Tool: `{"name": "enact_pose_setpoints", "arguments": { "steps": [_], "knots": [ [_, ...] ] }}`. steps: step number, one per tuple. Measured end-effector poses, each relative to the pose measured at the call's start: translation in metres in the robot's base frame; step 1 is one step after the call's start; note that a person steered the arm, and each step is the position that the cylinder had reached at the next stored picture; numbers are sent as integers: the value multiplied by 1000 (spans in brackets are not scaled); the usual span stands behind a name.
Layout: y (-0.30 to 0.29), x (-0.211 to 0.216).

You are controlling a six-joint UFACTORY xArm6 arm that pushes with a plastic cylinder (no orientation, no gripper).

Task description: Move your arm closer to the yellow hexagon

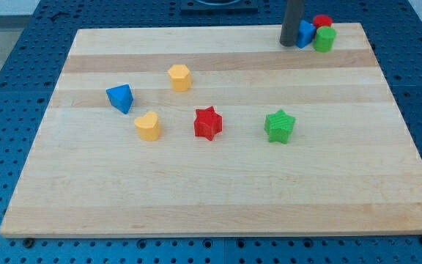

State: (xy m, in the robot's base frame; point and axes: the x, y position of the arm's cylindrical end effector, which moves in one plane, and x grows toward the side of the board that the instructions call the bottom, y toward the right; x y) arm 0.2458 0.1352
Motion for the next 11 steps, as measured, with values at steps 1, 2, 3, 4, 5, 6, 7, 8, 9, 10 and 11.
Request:
{"name": "enact_pose_setpoints", "arguments": {
  "steps": [1, 2, 3, 4, 5, 6, 7, 8, 9, 10, 11],
  "knots": [
    [5, 0],
    [7, -1],
    [6, -1],
    [-7, 30],
    [-38, 81],
    [-88, 136],
    [-161, 167],
    [-224, 148],
    [-239, 141],
    [-246, 133],
    [-239, 117]
  ]
}}
